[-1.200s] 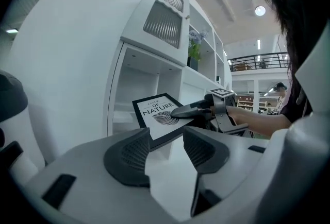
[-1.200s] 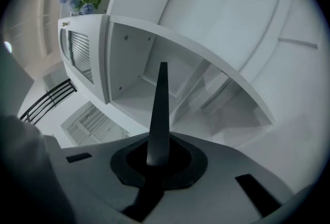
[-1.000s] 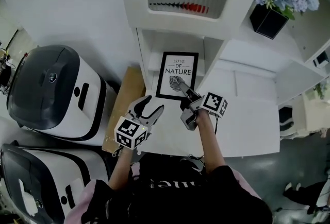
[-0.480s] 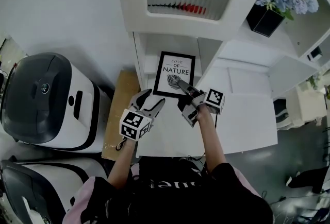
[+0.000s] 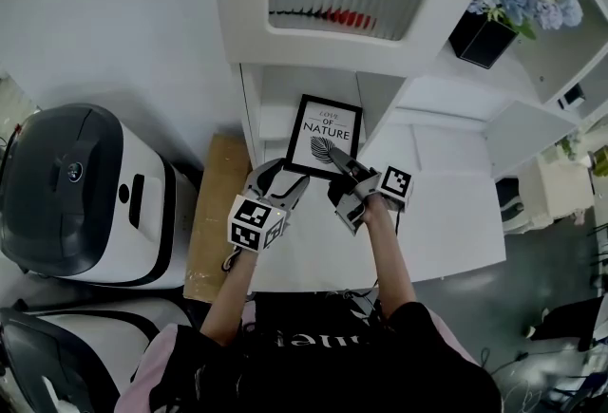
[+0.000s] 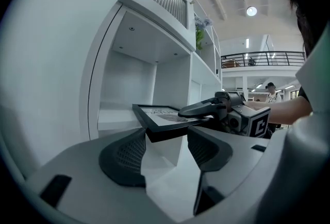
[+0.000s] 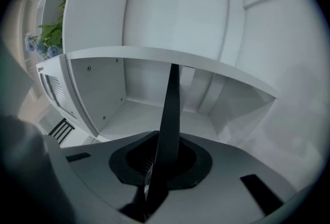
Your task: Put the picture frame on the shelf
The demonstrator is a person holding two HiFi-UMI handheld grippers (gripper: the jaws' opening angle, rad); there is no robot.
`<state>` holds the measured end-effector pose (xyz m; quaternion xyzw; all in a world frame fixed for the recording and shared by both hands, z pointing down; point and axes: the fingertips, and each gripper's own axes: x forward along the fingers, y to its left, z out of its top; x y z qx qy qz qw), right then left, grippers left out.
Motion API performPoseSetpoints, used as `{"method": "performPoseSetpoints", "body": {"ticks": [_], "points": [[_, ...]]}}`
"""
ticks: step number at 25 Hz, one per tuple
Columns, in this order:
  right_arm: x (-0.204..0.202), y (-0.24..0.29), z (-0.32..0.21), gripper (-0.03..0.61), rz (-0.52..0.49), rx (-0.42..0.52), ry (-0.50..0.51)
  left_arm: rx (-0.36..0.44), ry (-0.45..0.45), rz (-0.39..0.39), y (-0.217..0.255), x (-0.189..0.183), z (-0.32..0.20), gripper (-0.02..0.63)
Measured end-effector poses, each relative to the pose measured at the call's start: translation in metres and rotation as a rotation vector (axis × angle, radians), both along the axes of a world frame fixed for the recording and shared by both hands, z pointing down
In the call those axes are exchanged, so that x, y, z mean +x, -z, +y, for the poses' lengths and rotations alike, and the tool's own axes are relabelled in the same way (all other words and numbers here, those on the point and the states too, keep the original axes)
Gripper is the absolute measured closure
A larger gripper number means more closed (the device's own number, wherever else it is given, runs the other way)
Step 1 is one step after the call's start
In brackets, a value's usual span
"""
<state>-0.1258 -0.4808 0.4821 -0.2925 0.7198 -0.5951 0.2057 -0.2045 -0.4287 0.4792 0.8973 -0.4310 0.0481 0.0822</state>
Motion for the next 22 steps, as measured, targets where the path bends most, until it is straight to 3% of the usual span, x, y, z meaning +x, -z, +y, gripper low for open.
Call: {"method": "performPoseSetpoints", "body": {"ticks": [2,5,10,17,22], "points": [[0.004,0.001,0.001,0.508,0.032,0.014,0.001,0.0,-0.002,0.007,0.0,0.004,-0.003,0.364],[0.012,0.001,0.003,0.417,0.057,0.032,-0.017,-0.002,0.001,0.015,0.001,0.01,-0.008,0.364],[0.03,-0.002,0.02,0.416,0.077,0.054,-0.039,-0.014,0.002,0.033,0.001,0.02,-0.017,0.364],[0.044,-0.011,0.055,0.417,0.244,0.085,-0.026,-0.046,0.02,0.03,0.002,0.031,-0.038,0.364],[0.048,-0.016,0.074,0.417,0.294,0.093,-0.014,-0.058,0.042,0.025,0.003,0.034,-0.051,0.364]]}}
